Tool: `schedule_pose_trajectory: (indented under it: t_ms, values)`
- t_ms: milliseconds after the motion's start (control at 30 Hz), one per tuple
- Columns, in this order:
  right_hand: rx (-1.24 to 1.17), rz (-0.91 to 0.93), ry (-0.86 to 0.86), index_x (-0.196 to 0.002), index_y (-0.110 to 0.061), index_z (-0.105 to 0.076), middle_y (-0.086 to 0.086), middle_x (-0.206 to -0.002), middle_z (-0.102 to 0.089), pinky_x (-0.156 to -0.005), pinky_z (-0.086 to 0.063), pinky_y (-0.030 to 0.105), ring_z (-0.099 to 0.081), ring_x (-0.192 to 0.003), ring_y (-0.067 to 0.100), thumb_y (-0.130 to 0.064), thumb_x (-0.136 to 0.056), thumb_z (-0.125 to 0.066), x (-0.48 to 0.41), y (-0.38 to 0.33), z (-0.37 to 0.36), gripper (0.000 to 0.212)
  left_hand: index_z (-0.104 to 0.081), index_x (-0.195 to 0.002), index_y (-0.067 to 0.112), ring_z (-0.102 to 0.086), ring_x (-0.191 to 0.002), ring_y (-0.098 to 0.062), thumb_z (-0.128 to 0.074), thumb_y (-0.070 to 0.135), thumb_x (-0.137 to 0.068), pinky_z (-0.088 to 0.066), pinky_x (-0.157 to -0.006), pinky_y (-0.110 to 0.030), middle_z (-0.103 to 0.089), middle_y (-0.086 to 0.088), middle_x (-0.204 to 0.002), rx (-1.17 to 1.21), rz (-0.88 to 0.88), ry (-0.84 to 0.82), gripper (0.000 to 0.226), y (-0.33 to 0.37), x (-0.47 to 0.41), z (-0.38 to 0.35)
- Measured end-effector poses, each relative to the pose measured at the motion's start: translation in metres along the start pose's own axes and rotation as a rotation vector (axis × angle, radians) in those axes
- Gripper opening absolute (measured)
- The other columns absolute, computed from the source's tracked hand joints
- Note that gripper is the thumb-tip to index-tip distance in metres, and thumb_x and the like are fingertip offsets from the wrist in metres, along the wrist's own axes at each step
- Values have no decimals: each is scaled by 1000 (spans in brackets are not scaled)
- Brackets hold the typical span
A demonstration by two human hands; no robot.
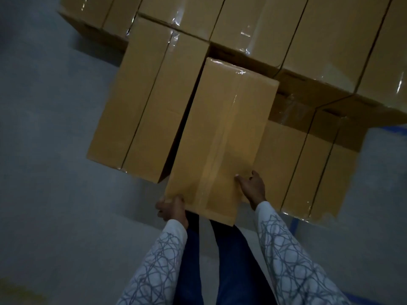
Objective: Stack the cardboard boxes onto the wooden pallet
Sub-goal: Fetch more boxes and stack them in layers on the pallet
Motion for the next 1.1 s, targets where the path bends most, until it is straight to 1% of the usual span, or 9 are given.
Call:
schedule_pose_trajectory:
  t_ms: [100,233,333,433,600,767,967,1033,1100]
  values:
    - [-87,-34,-25,-156,-23,-38,1,-144,-55,-109,-48,49,-55,-127,29,-41,-93,-73,-1,2,-13,74,-51,-131,7,-62,-104,-34,-78,13,-77,-58,-87,-46,-59,-13,-127,200,60,12,61,-8,-11,-2]
    - [-161,-41,-20,-157,-32,-33,-7,-137,-53,-109,-46,59,-54,-125,28,-43,-91,-74,-5,4,-24,78,-70,-114,10,-70,-98,-33,-70,16,-72,-59,-85,-55,-73,-12,-112,296,88,-100,42,-11,-35,-14]
    - [-196,-18,-12,-157,-35,-33,-8,-136,-53,-110,-45,57,-53,-118,22,-39,-92,-74,-6,-1,-29,76,-76,-104,19,-72,-93,-32,-67,17,-74,-62,-77,-55,-76,-8,-104,275,45,-143,31,5,-34,-16]
    - [-209,44,-1,-158,-32,-32,-12,-131,-50,-110,-45,47,-50,-114,17,-33,-94,-73,-8,-15,-33,76,-76,-97,9,-73,-88,-33,-66,10,-78,-61,-73,-57,-76,-13,-96,288,52,-173,22,20,-35,-18]
    - [-195,72,29,-161,-28,-29,-3,-151,-52,-114,-45,48,-55,-128,22,-35,-89,-73,-13,-20,-37,84,-74,-111,9,-73,-90,-37,-73,18,-86,-60,-71,-62,-75,-17,-104,307,99,-217,27,25,-46,-21]
    - [-154,131,48,-157,-27,-37,-3,-146,-56,-112,-47,47,-58,-125,22,-31,-90,-74,-13,-23,-38,76,-70,-122,16,-71,-93,-38,-72,21,-93,-59,-69,-64,-72,-16,-110,285,73,-179,29,30,-52,-18]
    - [-97,136,47,-161,-22,-28,2,-155,-46,-115,-44,51,-51,-135,26,-46,-84,-77,-19,-18,-41,94,-68,-125,16,-71,-92,-38,-73,22,-93,-60,-66,-63,-71,-15,-112,294,65,-161,33,26,-58,-19]
    - [-95,129,38,-160,-24,-30,1,-154,-48,-114,-45,51,-53,-134,25,-59,-71,-74,-22,-18,-41,105,-71,-117,15,-71,-92,-35,-73,21,-92,-61,-67,-59,-72,-12,-107,288,38,-167,26,29,-57,-20]
    - [-129,139,28,-158,-27,-33,-1,-150,-52,-112,-47,49,-55,-130,23,-61,-68,-73,-20,-18,-42,105,-73,-106,12,-71,-88,-30,-72,22,-92,-63,-69,-45,-73,-9,-98,240,4,-96,18,34,-58,-13]
Point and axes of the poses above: each hand's wrist, its own x-axis away from the middle knuckle, its own z-axis out of the back of the hand, y = z × x, the point moved 7 cm from there along -x, towards the middle knuckle
